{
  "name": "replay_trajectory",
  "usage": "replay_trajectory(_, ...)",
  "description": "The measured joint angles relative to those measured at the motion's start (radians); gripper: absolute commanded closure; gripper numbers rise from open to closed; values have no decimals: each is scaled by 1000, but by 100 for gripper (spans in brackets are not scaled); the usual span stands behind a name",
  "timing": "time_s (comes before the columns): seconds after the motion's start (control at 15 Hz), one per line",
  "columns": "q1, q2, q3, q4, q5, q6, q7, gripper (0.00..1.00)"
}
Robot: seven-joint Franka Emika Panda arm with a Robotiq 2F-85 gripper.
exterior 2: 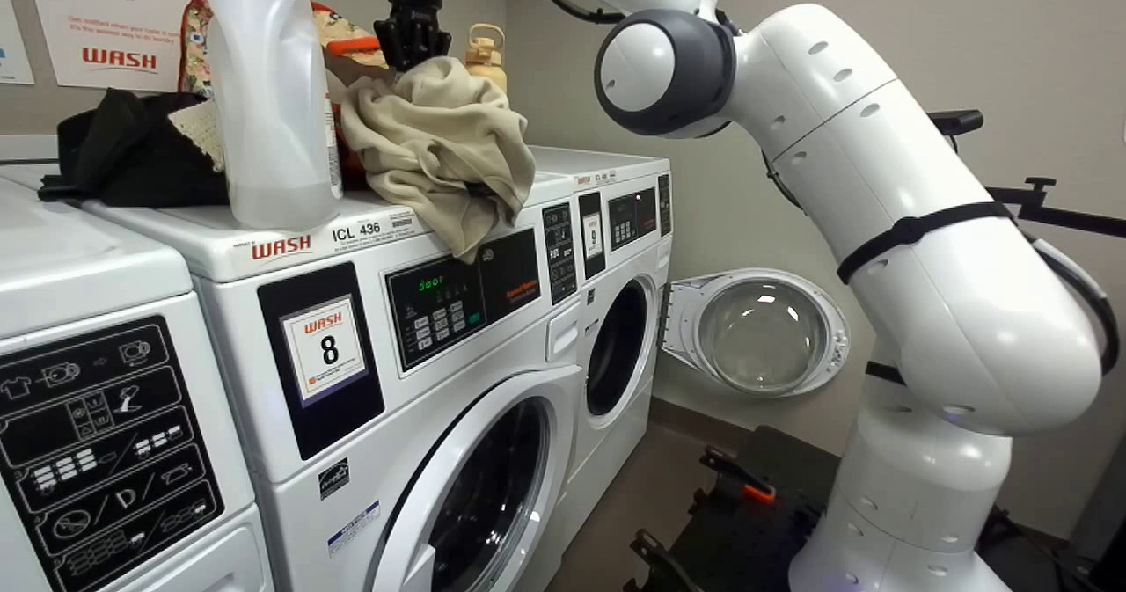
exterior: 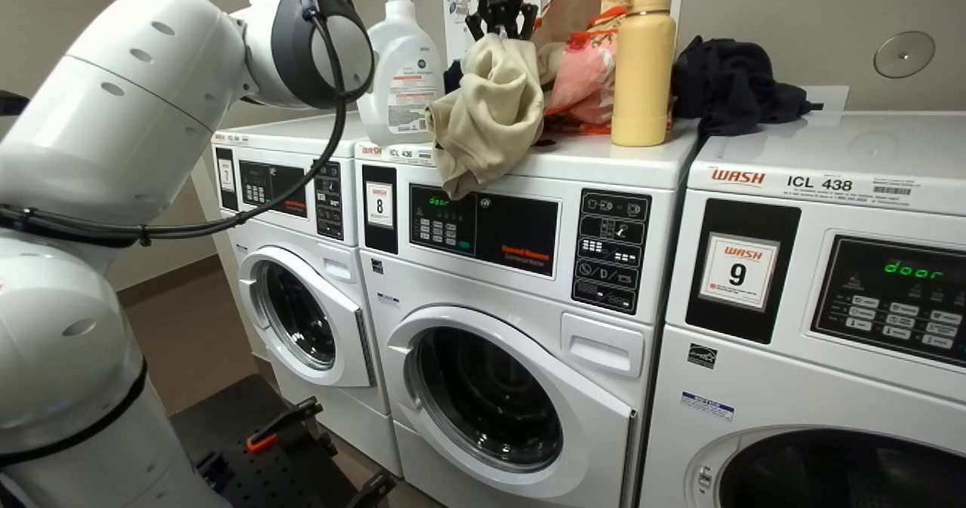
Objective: Remove the beige clothing from the bag
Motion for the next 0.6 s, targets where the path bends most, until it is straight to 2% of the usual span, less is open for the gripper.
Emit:
replay_trajectory(0.27,-8,-41,-3,9,-1,3,0,1)
replay_trajectory(0.6,-9,-103,-4,11,-3,20,0,0)
